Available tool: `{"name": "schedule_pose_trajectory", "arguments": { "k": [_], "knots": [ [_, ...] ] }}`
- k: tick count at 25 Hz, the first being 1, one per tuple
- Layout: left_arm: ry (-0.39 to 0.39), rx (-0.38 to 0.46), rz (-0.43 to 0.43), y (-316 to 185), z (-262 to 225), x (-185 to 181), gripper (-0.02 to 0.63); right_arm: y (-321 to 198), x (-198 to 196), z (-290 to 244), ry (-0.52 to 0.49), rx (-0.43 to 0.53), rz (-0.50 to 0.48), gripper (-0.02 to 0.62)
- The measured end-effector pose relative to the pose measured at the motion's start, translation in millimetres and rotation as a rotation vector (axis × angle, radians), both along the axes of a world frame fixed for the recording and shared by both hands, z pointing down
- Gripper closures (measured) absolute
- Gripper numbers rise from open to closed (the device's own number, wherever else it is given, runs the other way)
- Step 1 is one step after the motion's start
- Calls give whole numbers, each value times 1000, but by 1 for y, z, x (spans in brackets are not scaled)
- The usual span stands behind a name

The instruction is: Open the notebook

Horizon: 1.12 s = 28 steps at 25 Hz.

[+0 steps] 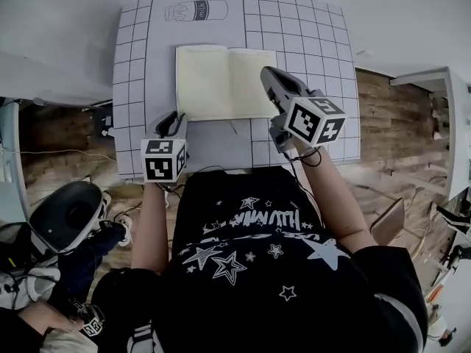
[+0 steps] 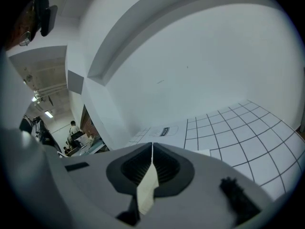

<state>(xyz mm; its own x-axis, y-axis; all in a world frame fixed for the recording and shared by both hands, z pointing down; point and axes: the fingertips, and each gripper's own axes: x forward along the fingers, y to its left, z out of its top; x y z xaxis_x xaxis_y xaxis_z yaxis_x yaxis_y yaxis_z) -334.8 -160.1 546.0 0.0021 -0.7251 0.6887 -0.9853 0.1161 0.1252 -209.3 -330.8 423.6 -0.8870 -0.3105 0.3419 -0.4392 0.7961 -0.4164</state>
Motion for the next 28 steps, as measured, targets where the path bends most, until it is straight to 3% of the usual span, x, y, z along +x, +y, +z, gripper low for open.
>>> {"name": "schedule_pose_trajectory", "arguments": {
  "k": [3, 5, 12, 20, 28],
  "knots": [
    [-126, -20, 92, 0, 9, 0, 481, 11, -4, 1, 16, -3, 20, 578],
    [-191, -29, 147, -2, 15, 2, 422, 17, -4, 2, 27, -4, 37, 578],
    [-180, 7, 212, -8, 15, 11, 407, 33, 12, 7, 59, -2, 125, 578],
    [-192, 13, 166, 8, 10, -11, 411, 41, 33, 4, 38, 14, 164, 578],
    [-190, 133, -79, 30, -53, -6, 423, 33, 63, -30, -50, 63, 99, 578]
  ]
}}
